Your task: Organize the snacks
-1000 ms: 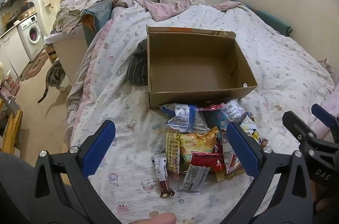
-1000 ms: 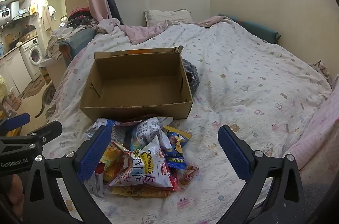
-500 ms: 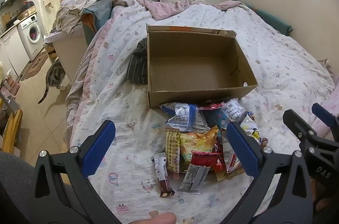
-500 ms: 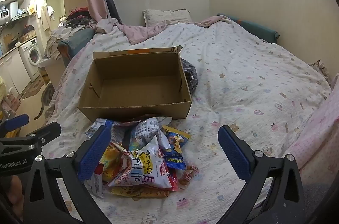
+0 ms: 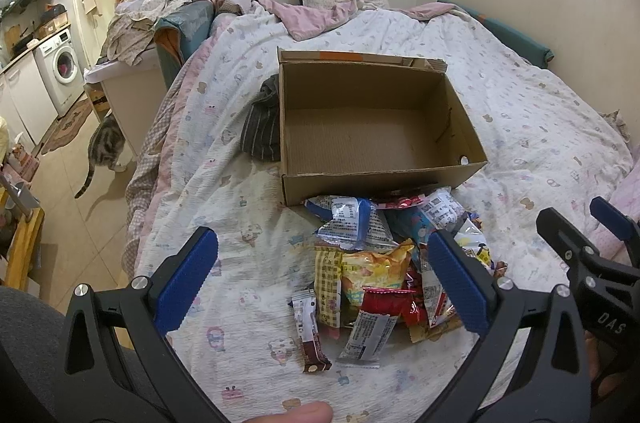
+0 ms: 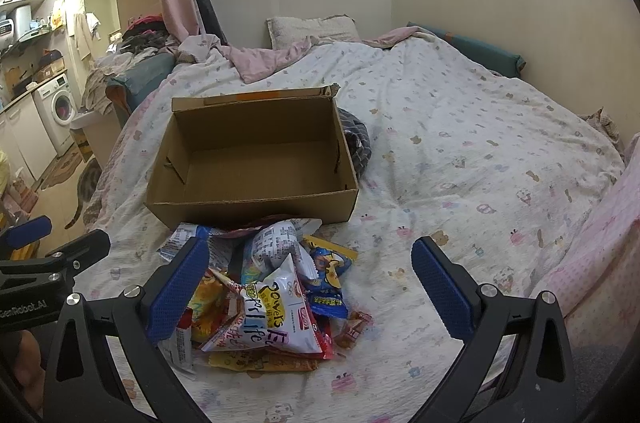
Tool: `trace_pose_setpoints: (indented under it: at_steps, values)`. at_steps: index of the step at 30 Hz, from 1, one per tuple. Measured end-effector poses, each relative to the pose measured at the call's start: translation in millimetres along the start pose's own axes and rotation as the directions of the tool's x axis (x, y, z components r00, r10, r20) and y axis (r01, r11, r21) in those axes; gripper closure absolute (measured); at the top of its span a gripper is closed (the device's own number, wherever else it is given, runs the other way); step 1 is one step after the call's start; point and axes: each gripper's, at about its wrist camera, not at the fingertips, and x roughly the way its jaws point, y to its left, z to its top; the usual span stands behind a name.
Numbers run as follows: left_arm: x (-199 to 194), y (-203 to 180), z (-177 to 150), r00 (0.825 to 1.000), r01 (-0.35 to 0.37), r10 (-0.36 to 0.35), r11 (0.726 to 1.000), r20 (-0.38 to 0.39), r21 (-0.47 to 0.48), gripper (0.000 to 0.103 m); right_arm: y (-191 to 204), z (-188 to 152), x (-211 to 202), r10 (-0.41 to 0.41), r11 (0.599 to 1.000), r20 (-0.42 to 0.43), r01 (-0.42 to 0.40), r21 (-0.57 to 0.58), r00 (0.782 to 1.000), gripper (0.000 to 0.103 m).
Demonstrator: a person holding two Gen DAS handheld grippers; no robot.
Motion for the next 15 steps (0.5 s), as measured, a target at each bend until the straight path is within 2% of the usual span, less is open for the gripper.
trace_pose_setpoints:
  at_steps: [15]
  values:
    - [0.1,-0.8,-0.8,1.0,-0.002,0.002,1.0,0.002,0.003,0.0,-0.2,0.5,-1.4,0.003,1.0,0.003,-0.003,0.003,1.0,0.0]
